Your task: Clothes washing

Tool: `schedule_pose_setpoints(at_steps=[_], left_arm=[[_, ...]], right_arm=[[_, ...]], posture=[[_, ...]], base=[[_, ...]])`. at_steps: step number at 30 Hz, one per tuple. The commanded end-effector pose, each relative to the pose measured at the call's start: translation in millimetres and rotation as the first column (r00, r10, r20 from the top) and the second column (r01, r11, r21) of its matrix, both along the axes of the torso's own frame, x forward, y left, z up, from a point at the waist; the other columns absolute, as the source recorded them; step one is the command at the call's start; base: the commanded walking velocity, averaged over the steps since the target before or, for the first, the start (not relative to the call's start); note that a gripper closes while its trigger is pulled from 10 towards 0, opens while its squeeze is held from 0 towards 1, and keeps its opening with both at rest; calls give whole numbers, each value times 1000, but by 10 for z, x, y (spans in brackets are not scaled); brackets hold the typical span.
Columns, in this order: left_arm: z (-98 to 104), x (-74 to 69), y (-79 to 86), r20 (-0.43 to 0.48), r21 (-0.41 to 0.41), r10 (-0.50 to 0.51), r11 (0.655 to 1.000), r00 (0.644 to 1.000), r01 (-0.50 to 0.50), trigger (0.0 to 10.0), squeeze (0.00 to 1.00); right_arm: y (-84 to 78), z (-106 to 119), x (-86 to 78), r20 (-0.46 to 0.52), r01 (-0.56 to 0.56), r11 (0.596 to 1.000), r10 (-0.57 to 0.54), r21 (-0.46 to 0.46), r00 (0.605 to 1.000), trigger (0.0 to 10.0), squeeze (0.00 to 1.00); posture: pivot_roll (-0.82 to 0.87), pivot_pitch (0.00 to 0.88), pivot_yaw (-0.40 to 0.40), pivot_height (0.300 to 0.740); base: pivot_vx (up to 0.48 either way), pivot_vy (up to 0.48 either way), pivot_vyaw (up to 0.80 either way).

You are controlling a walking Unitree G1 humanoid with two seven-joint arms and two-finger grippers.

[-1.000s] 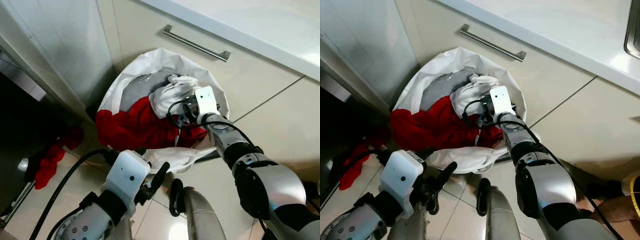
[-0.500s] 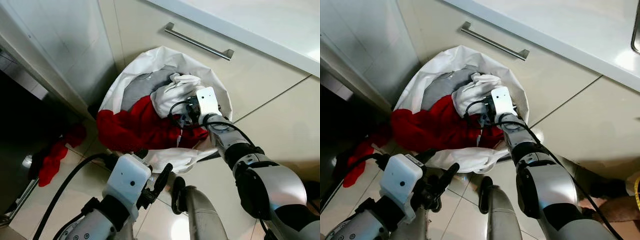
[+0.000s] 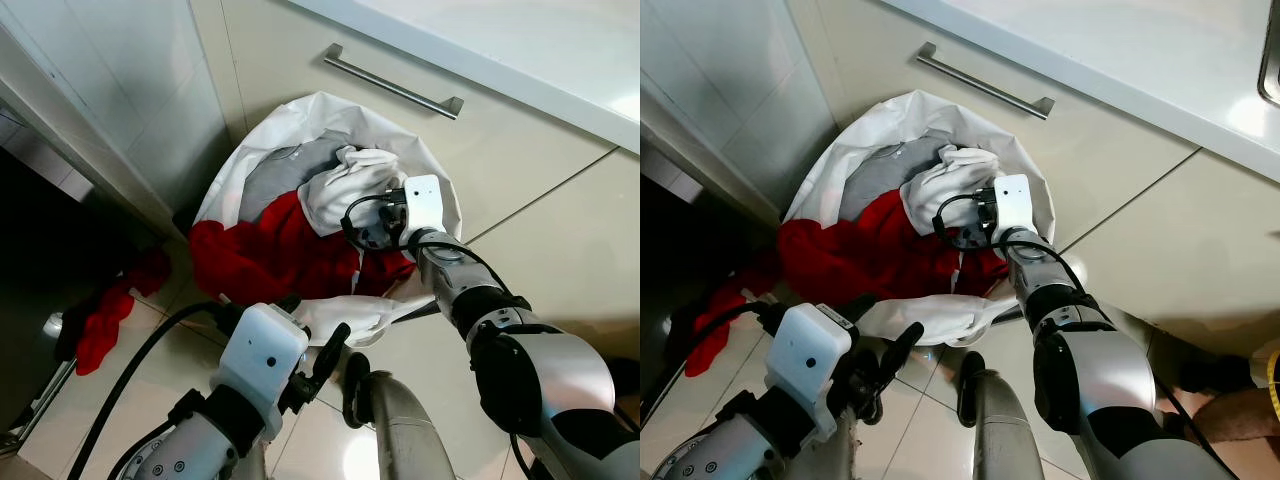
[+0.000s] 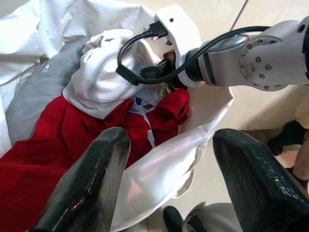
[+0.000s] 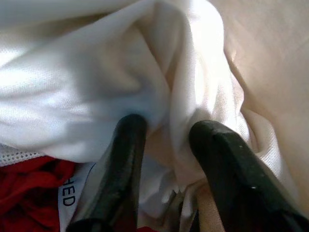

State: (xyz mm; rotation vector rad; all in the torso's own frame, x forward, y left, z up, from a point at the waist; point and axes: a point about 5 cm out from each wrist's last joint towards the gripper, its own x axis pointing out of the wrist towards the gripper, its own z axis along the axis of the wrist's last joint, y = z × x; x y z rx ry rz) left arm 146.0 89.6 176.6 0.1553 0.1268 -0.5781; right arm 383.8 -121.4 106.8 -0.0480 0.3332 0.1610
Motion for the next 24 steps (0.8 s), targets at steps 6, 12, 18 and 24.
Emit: schedule_pose_setpoints(at_steps=[6,12,18,24], left_arm=[[44,-19,-30,-9,-12,-17,1000,1000,17,10000,0],[18,179,-64,26,-7,-8,1000,1000,9,10000,0],[6,397,-71,74,-1,-1,1000,997,1,10000,0],[-102,747,-69,87,44,40,998,995,-44,10000,0]], right_arm=[[79,69,29,7,-13,995,13,98,1000,0,0],[247,603,219,174,-87,969,47,232,984,0,0],[392,962,285,302,-204,945,123,255,945,0,0],[353,1095,293,393,-252,962,192,108,899,6078,0]], posture=[[133,406,-72,740],[93,328,-95,740],[53,212,-106,740],[-2,47,-89,740]], base=[[0,0,0],[0,0,0],[0,0,0],[0,0,0]])
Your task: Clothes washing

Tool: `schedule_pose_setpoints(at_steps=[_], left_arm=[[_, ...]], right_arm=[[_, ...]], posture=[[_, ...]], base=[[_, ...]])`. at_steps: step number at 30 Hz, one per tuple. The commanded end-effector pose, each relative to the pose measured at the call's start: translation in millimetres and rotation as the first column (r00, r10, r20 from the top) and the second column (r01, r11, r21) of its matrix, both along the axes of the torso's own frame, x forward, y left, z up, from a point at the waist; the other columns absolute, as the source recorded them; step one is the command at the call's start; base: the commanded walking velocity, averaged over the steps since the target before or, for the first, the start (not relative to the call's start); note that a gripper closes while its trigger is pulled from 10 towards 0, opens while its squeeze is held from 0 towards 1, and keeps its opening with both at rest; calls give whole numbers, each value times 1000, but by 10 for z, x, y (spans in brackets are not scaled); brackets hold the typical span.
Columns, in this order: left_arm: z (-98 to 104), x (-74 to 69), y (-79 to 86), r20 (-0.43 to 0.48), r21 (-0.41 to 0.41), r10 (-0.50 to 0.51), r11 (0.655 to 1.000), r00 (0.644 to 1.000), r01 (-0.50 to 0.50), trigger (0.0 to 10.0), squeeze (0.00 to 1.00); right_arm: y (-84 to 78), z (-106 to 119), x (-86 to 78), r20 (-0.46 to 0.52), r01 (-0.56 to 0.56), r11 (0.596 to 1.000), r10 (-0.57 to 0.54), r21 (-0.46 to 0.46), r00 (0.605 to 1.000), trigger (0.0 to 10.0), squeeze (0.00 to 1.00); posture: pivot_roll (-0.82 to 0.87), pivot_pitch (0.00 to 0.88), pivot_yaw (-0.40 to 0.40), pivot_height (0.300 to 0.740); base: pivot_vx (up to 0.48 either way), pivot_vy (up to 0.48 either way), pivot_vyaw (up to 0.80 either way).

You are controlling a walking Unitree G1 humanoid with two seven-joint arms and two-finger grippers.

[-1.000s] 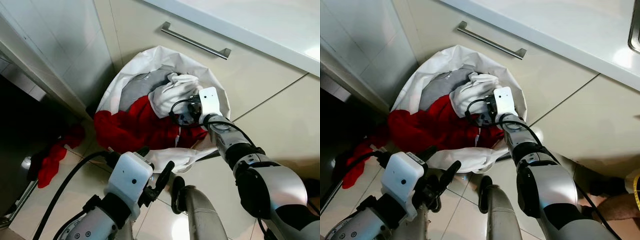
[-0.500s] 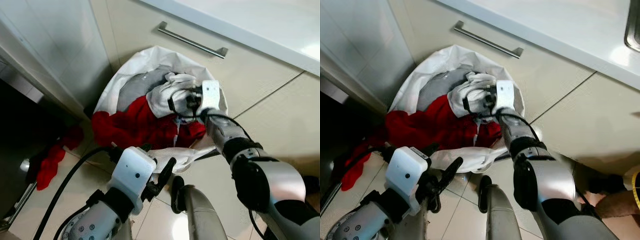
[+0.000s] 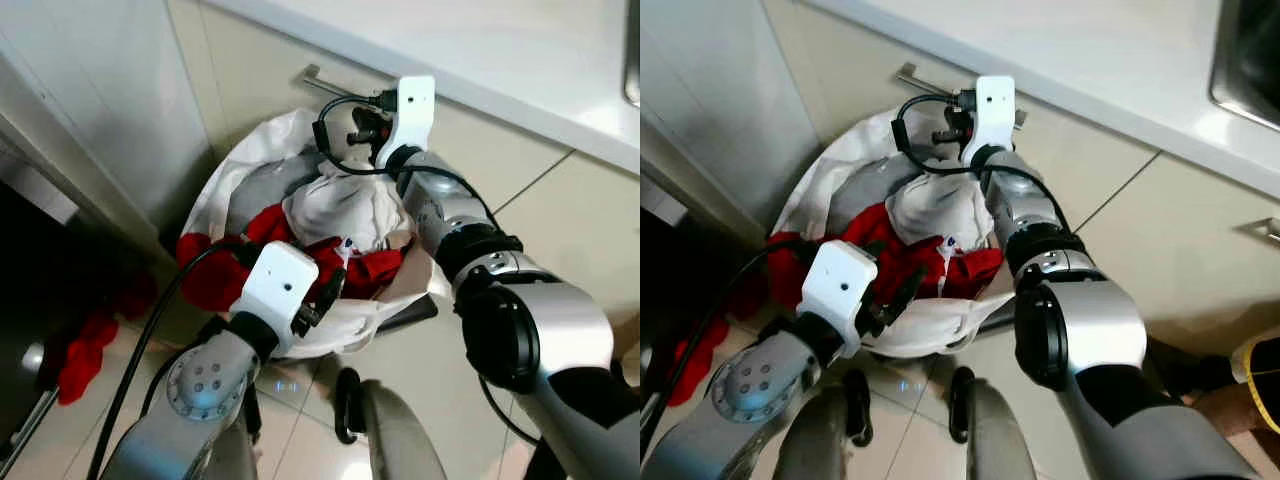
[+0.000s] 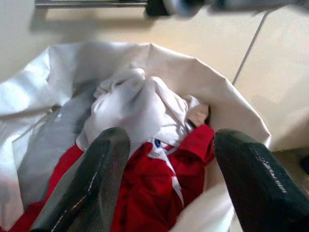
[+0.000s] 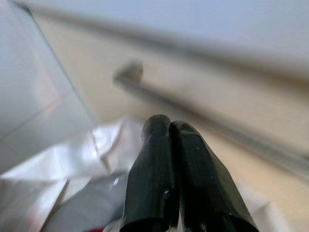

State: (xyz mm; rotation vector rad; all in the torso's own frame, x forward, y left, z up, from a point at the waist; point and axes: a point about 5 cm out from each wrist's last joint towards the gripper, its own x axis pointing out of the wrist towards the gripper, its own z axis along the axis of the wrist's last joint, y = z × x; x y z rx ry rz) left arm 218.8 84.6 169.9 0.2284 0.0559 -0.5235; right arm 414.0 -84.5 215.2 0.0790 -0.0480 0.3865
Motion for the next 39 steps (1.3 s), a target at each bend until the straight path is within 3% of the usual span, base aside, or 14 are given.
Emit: schedule_pose_setpoints(at_steps=[1,2,3,4,5,11,17,18,24,32,33,35,36,39], left_arm=[[-43,98,-22,-1,-14,17,1000,1000,-17,10000,0],[-43,98,-22,-1,-14,17,1000,1000,-17,10000,0],[-40,180,-19,11,-29,32,999,999,-32,10000,0],[-42,241,-18,20,-39,40,998,999,-39,10000,0],[-41,303,24,32,-57,72,996,997,-70,10000,0],[-88,485,111,62,-56,129,990,990,-126,10000,0],[-171,688,124,69,-39,137,990,988,-134,10000,0],[-257,781,190,25,-63,173,983,985,-171,10000,0],[-443,859,467,-53,-95,273,956,960,-277,10000,0],[-576,841,858,-75,-90,392,913,917,-398,10000,0],[-576,829,878,-64,-95,398,911,915,-402,10000,0],[-574,826,877,-60,-99,397,911,916,-401,10000,0],[-563,824,846,-44,-97,386,916,921,-389,10000,0],[-541,824,731,-15,-102,359,928,933,-358,10000,0]], right_arm=[[-34,-19,-22,49,-19,999,21,-49,999,6078,0],[-34,-19,-22,49,-19,999,21,-49,999,6078,0],[-59,-66,-49,77,-29,996,35,-79,996,7490,1000],[-74,-97,-68,94,-36,995,45,-98,995,7490,1000],[-92,-155,-131,142,-61,991,79,-122,987,10000,1000],[-240,-372,-429,241,-77,983,117,-170,964,10000,1000],[-636,-752,-929,219,86,992,-63,-95,974,10000,1000],[-845,-935,-1163,219,183,972,-149,-146,964,10000,1000],[-1135,-1163,-1526,150,294,940,-270,-175,951,10000,1000],[-1265,-1298,-1867,75,353,918,-345,-183,936,10000,1000],[-1240,-1309,-1856,64,347,920,-341,-183,938,10000,733],[-1228,-1306,-1845,63,345,921,-339,-181,939,10000,733],[-1212,-1296,-1818,60,343,922,-338,-178,939,10000,0],[-1147,-1244,-1717,60,326,931,-320,-167,946,10000,0]], posture=[[-5,36,-87,740],[-5,36,-87,740],[-21,0,-78,740],[-26,0,-77,740],[-42,0,-66,740],[-98,0,-30,740],[-145,0,9,740],[-168,0,29,740],[-192,0,56,740],[-176,0,74,740],[-173,0,75,740],[-173,0,75,740],[-173,0,75,740],[-172,0,75,740]], base=[[0,0,0],[0,0,0],[0,0,0],[0,0,0],[0,0,0],[0,0,0],[0,0,0],[0,0,0],[0,0,0],[0,0,0],[0,0,0],[0,0,0],[0,-454,0],[0,-450,0]])
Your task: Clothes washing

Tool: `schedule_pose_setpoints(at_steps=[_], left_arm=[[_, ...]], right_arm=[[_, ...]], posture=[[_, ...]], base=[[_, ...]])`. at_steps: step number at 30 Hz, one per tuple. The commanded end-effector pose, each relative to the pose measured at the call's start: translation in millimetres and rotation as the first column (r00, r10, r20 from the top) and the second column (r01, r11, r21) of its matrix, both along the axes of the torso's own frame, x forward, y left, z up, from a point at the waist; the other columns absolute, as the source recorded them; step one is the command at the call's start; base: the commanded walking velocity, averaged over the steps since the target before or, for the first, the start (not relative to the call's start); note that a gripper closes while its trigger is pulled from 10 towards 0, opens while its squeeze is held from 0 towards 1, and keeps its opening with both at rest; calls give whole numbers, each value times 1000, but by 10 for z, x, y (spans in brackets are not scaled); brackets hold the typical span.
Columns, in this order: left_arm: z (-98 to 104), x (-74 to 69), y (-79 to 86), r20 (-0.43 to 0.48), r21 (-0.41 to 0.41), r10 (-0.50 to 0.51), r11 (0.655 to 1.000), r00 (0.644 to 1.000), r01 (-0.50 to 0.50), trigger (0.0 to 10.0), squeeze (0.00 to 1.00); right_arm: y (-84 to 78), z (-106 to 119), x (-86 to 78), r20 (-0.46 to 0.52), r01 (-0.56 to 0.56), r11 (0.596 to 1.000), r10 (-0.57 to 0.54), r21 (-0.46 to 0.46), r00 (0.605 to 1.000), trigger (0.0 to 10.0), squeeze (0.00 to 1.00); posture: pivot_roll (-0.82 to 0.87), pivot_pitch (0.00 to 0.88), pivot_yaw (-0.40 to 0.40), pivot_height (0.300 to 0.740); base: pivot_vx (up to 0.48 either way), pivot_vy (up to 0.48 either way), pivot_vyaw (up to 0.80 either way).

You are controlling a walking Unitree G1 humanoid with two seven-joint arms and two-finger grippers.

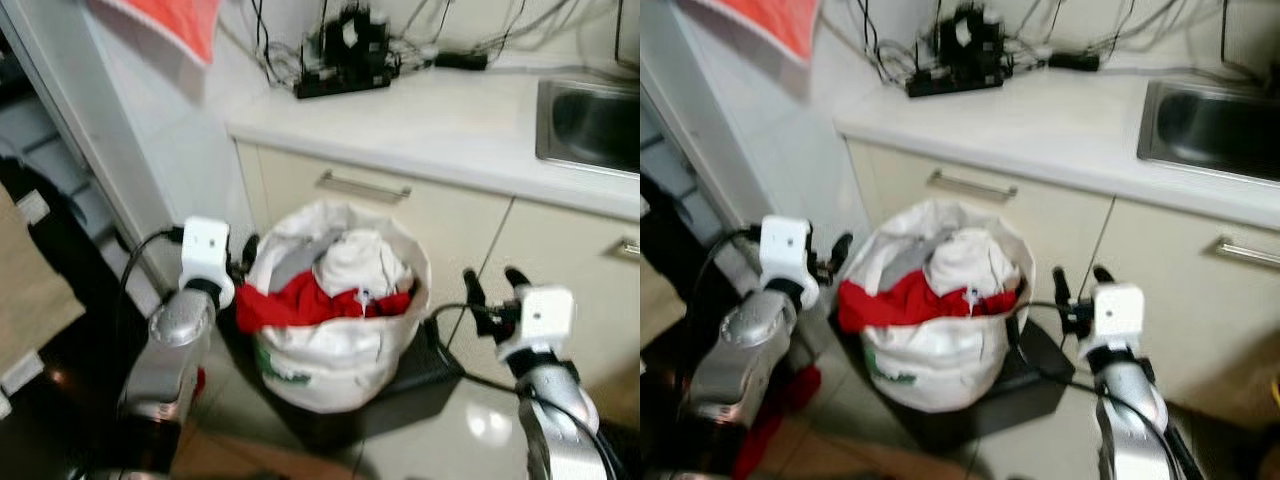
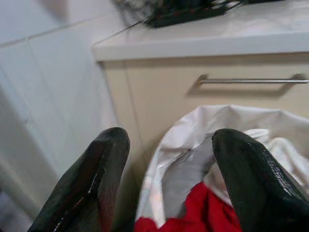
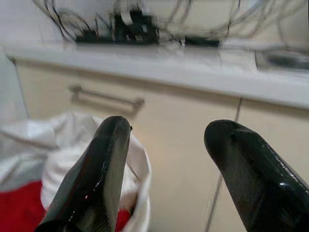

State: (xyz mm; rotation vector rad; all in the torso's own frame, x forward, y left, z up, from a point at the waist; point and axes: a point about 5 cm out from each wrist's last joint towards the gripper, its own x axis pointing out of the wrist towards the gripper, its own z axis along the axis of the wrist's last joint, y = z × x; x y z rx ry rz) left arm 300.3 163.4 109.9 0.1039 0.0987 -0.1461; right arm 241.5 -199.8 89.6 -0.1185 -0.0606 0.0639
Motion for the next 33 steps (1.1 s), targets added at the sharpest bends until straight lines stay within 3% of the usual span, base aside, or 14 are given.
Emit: schedule_pose_setpoints(at_steps=[1,10,16,25,33], left_arm=[[57,8,-66,36,6,-16,1000,999,16,10000,0],[-10,31,-15,7,20,76,997,997,-76,10000,0],[55,62,-94,45,14,46,999,998,-47,10000,0],[96,94,-140,56,20,50,999,997,-51,10000,0],[83,90,-144,45,30,59,998,997,-60,10000,0]], right_arm=[[16,19,22,-4,-3,1000,3,14,1000,10000,0],[56,158,228,22,-48,999,48,-1,999,10000,0],[127,200,291,30,-84,996,85,-8,996,10000,0],[254,193,317,25,-135,991,135,0,991,10000,0],[255,181,307,5,-164,986,164,-10,986,10000,0]], posture=[[-172,0,75,740],[-164,0,70,740],[-167,0,69,740],[-174,0,77,740],[-177,0,80,740]], base=[[0,-450,0],[0,-345,0],[0,0,0],[466,0,0],[480,0,0]])
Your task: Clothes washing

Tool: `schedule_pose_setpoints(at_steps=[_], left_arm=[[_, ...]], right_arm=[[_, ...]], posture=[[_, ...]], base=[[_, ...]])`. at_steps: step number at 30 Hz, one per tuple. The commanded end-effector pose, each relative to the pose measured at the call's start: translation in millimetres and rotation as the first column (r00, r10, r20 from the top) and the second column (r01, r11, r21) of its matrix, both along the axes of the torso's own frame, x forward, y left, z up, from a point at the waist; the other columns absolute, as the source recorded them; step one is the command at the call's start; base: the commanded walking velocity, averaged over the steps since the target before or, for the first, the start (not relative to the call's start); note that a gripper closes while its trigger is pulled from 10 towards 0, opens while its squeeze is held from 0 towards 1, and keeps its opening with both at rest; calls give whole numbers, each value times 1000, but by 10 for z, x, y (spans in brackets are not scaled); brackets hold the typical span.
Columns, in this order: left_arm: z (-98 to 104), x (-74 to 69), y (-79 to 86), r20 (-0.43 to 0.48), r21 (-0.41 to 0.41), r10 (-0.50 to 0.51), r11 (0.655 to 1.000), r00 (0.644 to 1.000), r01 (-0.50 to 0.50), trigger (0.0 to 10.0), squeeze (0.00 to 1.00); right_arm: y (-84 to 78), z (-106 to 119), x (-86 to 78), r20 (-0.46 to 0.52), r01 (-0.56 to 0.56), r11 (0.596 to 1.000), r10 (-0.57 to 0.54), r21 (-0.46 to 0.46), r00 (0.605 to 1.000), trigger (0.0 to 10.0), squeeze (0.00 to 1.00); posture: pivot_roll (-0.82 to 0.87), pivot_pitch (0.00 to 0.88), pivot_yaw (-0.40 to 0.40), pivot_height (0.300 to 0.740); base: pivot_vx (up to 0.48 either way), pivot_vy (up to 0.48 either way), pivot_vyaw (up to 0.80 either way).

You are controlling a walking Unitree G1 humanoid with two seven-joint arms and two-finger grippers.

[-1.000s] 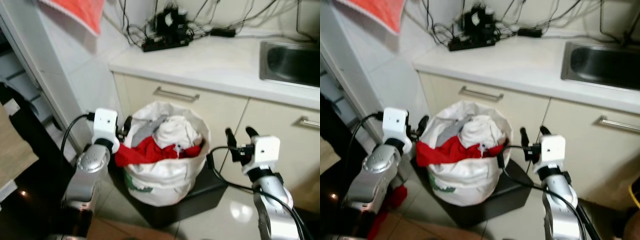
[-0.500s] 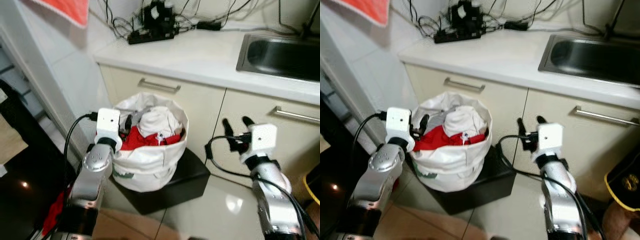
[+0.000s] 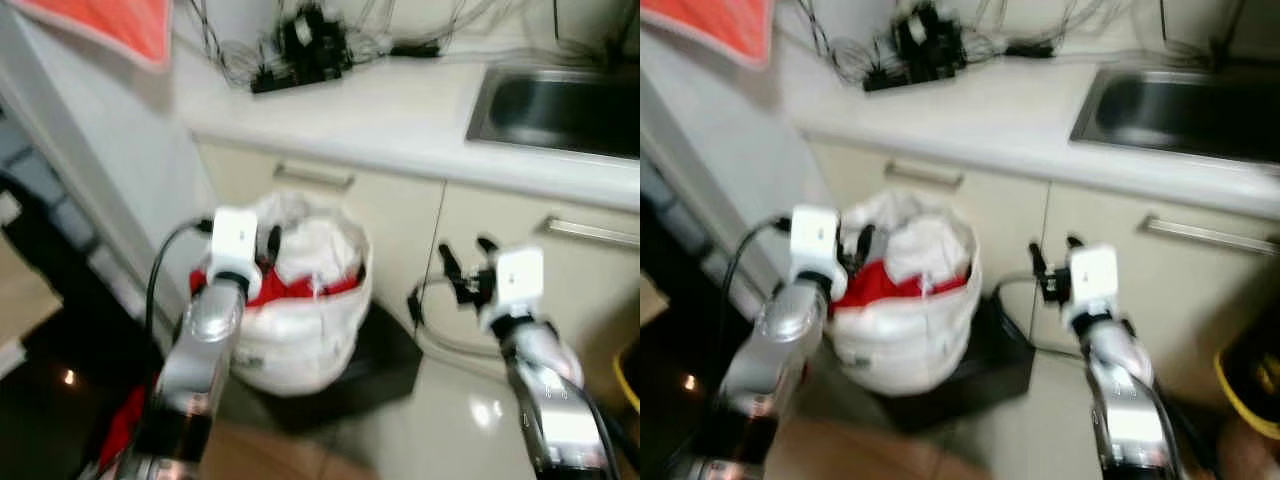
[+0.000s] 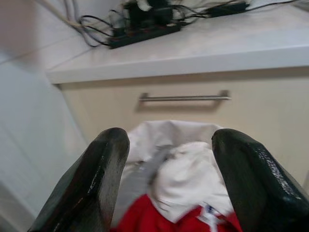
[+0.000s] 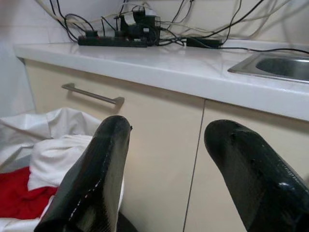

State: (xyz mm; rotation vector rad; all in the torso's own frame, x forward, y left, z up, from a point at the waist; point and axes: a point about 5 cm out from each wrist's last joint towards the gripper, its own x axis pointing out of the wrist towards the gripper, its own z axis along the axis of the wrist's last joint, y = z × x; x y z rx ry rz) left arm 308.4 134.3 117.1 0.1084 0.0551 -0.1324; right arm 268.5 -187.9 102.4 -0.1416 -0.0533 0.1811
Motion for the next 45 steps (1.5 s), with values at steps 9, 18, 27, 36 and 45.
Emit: schedule_pose_setpoints(at_steps=[9,18,27,36,45], left_arm=[[-22,10,118,-21,41,51,998,999,-50,10000,0],[-25,53,222,-15,201,103,975,995,-98,10000,0],[82,298,52,-171,401,-199,880,965,253,10000,1000],[-294,454,164,-444,277,-168,908,880,314,10000,0],[-1023,31,-103,-617,243,-177,884,767,399,10000,0]], right_arm=[[143,-23,-44,-28,-84,996,85,13,996,10000,0],[141,-45,-72,-46,-101,995,102,21,994,10000,0],[163,-59,-155,-59,-134,990,136,39,989,10000,0],[153,-114,-533,-107,-194,979,200,65,974,10000,0],[-17,8,-1122,-136,-112,992,119,55,983,10000,0]], posture=[[-187,0,79,740],[-187,0,79,740],[-206,0,93,740],[-261,0,143,740],[-365,117,183,740]], base=[[480,0,0],[312,0,0],[0,0,0],[0,0,0],[0,0,0]])
